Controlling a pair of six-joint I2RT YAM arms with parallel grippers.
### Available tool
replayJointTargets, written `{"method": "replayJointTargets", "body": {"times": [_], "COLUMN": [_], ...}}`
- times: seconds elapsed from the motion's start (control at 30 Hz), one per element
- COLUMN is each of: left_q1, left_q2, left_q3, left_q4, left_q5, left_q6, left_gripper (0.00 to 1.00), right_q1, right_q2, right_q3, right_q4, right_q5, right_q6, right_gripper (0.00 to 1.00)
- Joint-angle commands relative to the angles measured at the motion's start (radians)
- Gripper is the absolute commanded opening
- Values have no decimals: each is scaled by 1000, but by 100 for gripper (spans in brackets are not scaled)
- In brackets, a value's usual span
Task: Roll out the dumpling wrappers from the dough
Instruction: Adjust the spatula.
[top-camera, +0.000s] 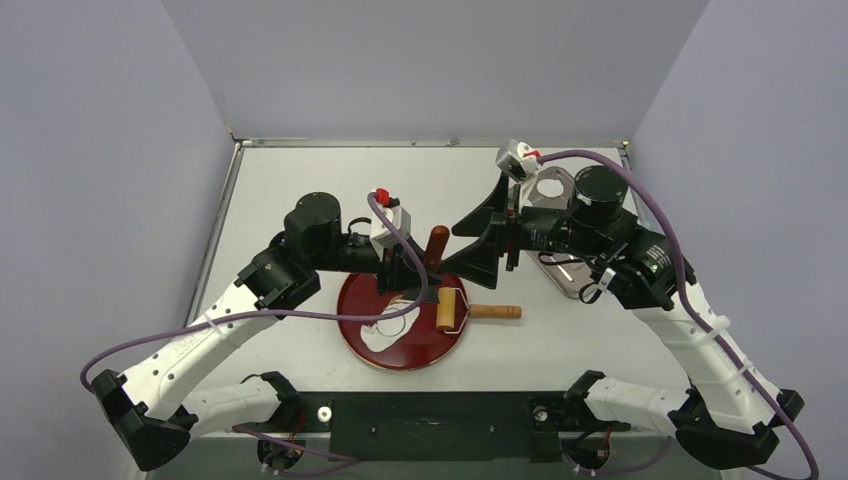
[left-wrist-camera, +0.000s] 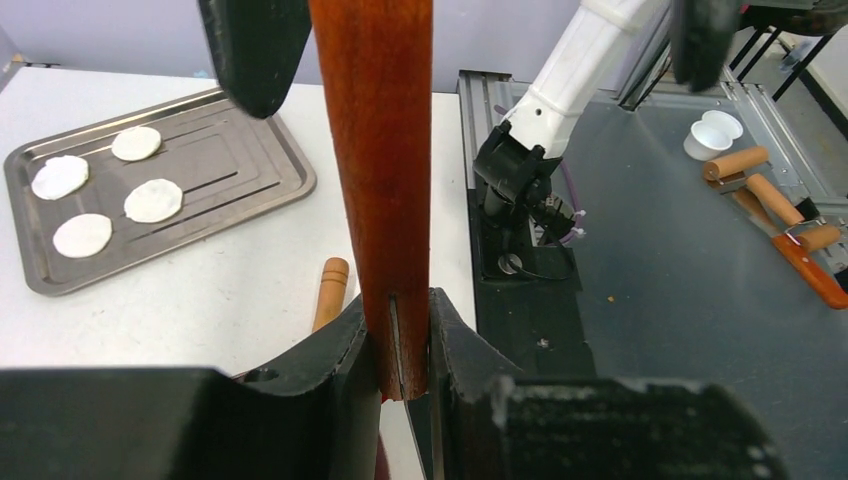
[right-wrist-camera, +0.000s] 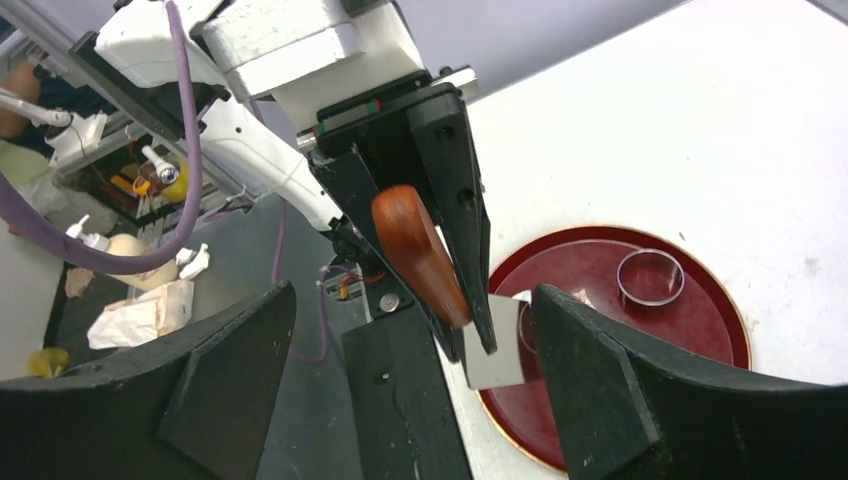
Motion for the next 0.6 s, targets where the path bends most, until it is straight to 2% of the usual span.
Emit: {"method": "replayJointTargets", "body": {"times": [0.0,0.2,0.37,0.47,0.57], "left_q1": [6,8,9,11,12], "left_q2": [-7,-4,-4,-5,-2], "left_q3": [42,46,50,49,51], "left_q4": [85,91,103,108,107], "left_q5": [46,58,66,71,77], "left_q6": [-37,-48,-60,-67,-72], "left_gripper": [0,0,0,0,0], "right_q1": [33,70,81,80,81], "right_q2": [32,99,125,123,126], "right_q3": [11,23,33,24,21], "right_q4": [126,153,141,141,135], "right_q5": [-31,-71,-111,-113,-114], "right_q6": [-72,-60,-57,-58,-56], "right_gripper": [81,67,48,45,37]}}
